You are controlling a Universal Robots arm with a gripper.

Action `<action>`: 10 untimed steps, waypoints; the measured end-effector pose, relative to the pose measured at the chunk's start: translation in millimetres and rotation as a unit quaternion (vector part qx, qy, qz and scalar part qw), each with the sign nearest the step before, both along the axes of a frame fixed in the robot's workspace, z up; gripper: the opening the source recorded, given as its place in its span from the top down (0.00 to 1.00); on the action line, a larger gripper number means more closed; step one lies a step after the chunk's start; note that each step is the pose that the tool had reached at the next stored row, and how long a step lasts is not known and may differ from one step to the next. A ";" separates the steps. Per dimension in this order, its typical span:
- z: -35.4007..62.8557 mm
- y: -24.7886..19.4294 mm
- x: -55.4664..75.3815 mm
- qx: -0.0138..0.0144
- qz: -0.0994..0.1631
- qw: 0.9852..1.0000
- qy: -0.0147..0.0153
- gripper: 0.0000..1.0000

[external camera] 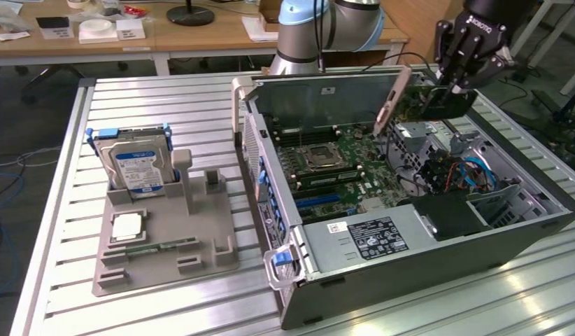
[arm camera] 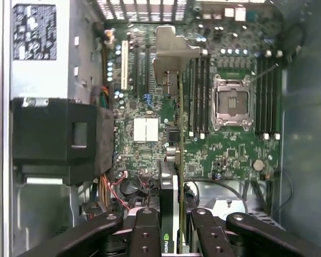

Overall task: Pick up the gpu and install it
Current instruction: 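Insert the gpu into the slot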

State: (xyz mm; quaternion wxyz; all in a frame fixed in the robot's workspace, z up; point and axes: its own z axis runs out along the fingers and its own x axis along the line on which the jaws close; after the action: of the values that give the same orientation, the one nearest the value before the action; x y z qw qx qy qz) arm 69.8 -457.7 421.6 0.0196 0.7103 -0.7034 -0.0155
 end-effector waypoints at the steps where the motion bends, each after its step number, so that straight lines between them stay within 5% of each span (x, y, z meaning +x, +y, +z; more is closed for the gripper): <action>1: 0.0 0.0 0.0 0.000 0.008 1.000 0.000 0.73; 4: 0.0 0.0 0.0 0.000 0.031 1.000 0.000 0.73; 10: -0.3 0.5 -1.0 0.000 0.034 0.999 0.000 0.73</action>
State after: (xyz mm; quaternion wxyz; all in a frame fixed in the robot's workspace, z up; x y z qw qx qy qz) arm 68.8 -457.2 421.3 0.0198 0.7336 -0.6792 -0.0145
